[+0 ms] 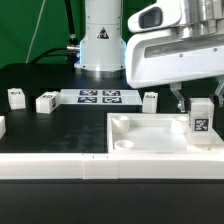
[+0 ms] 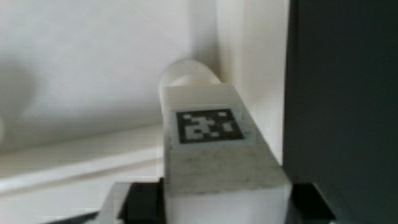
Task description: Assemble one leg
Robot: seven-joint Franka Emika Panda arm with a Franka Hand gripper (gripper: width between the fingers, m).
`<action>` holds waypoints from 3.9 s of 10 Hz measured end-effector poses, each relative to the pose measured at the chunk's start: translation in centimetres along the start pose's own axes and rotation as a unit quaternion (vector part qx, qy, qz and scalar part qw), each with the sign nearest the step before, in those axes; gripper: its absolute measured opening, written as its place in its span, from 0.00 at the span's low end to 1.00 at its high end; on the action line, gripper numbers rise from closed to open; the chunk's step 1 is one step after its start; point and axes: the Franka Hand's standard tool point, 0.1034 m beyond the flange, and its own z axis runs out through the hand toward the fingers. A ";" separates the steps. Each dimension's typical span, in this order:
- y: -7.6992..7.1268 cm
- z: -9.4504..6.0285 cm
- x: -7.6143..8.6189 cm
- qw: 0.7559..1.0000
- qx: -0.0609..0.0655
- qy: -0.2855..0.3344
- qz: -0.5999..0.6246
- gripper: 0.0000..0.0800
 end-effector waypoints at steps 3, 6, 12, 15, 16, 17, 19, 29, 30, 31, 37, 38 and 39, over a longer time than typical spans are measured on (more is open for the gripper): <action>0.3 0.0 0.0 0.983 0.006 0.000 0.182 0.37; 0.3 0.0 -0.2 0.929 0.012 -0.013 0.370 0.37; 0.0 0.2 -0.5 0.852 0.024 -0.034 0.522 0.38; -0.2 0.2 -0.7 0.888 0.021 -0.041 0.458 0.63; -0.4 0.1 -0.8 0.922 0.017 -0.049 0.384 0.78; -0.7 0.1 -0.9 0.941 0.013 -0.057 0.335 0.78; -0.8 0.3 -0.6 0.979 0.008 -0.071 0.189 0.81; 0.2 0.3 0.1 0.986 0.012 -0.048 -0.158 0.76; 0.2 0.3 0.1 0.986 0.012 -0.048 -0.158 0.56; 0.2 0.4 0.1 0.986 0.012 -0.048 -0.158 0.36; 0.8 0.4 0.4 0.998 0.019 -0.044 0.049 0.37; 0.9 0.4 0.4 0.992 0.016 -0.043 0.114 0.37; 0.9 0.4 0.3 0.983 0.014 -0.040 0.180 0.37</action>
Offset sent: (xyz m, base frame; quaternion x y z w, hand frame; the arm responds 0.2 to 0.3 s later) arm 0.0003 0.0121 -0.0141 0.0143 -0.0398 0.3597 0.9321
